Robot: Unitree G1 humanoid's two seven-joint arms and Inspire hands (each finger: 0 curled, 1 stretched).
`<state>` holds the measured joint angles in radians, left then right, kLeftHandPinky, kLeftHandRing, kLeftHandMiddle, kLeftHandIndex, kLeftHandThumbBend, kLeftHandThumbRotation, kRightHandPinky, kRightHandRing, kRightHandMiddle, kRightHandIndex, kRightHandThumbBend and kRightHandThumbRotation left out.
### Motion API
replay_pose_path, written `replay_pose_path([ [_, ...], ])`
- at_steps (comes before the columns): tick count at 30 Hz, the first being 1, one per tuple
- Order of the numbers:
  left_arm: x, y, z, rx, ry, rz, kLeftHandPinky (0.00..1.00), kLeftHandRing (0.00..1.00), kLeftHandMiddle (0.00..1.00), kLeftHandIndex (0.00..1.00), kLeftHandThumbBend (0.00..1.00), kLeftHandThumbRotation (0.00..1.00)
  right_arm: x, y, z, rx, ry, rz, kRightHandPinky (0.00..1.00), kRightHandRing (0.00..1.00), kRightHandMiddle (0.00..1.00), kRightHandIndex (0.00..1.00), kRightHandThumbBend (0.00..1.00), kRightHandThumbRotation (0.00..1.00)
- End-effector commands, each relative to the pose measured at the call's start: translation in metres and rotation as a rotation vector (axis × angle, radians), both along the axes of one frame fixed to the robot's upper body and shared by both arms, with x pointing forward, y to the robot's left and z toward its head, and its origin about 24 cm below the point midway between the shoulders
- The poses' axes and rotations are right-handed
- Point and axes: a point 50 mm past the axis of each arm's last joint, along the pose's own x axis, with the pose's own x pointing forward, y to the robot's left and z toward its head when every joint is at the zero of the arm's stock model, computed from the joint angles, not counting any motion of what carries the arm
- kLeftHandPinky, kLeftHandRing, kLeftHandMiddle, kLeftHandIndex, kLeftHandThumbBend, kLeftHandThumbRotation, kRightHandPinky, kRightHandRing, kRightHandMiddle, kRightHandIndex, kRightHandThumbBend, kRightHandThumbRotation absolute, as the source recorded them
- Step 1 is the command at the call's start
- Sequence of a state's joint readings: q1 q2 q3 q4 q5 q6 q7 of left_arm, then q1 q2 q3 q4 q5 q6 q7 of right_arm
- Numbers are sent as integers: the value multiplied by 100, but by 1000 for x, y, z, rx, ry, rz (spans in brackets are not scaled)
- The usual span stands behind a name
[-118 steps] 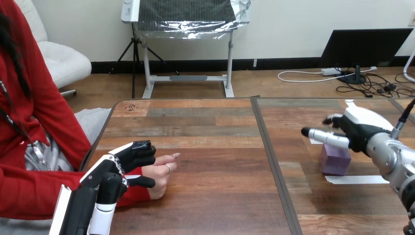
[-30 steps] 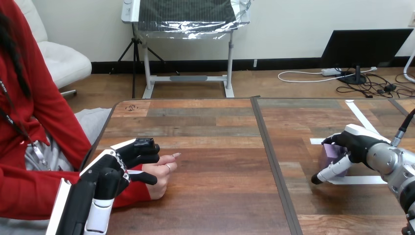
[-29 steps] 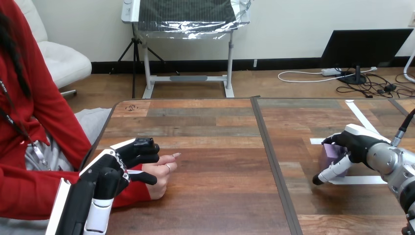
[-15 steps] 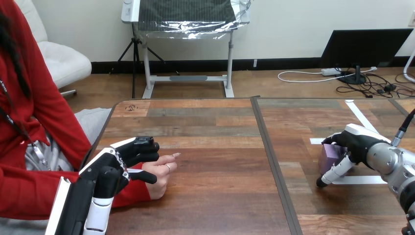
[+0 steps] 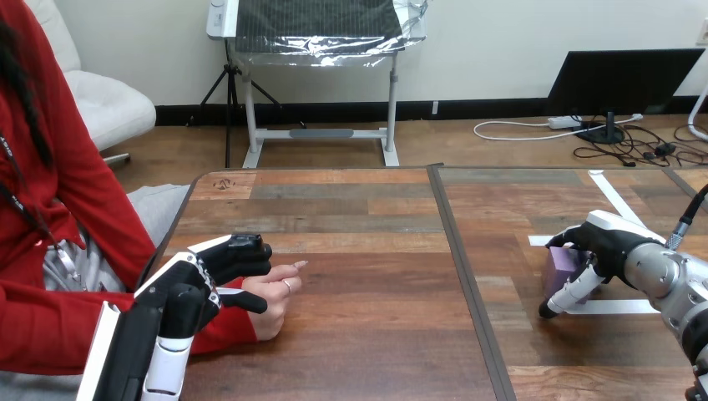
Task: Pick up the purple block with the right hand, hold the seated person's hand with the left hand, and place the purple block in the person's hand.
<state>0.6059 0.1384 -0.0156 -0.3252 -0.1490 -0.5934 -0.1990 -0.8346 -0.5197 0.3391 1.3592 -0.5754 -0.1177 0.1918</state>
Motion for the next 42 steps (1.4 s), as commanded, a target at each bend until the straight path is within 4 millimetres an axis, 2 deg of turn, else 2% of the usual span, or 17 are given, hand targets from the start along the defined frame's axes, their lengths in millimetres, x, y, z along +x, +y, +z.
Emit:
replay_pose_path([
  [1, 10, -1, 14, 8, -93, -15, 55, 71, 72, 68, 58, 100, 13, 2, 23, -2, -91, 20, 71, 77, 81, 85, 75, 1],
  [19, 10, -1, 14, 3, -92, -16, 55, 70, 71, 68, 58, 100, 14, 0, 23, -42, -154, -1, 61, 65, 70, 71, 71, 0],
  [25, 10, 0, 15, -6, -92, -14, 55, 70, 71, 67, 59, 100, 14, 0, 23, -31, -184, -13, 59, 63, 66, 65, 72, 0],
  [32, 10, 0, 15, -1, -98, -14, 54, 69, 70, 67, 59, 100, 14, 0, 23, -17, -212, -37, 51, 56, 60, 60, 72, 0],
  [42, 9, 0, 15, -2, -100, -15, 54, 69, 70, 66, 59, 100, 14, 1, 24, -12, -227, -45, 46, 51, 56, 56, 75, 0],
])
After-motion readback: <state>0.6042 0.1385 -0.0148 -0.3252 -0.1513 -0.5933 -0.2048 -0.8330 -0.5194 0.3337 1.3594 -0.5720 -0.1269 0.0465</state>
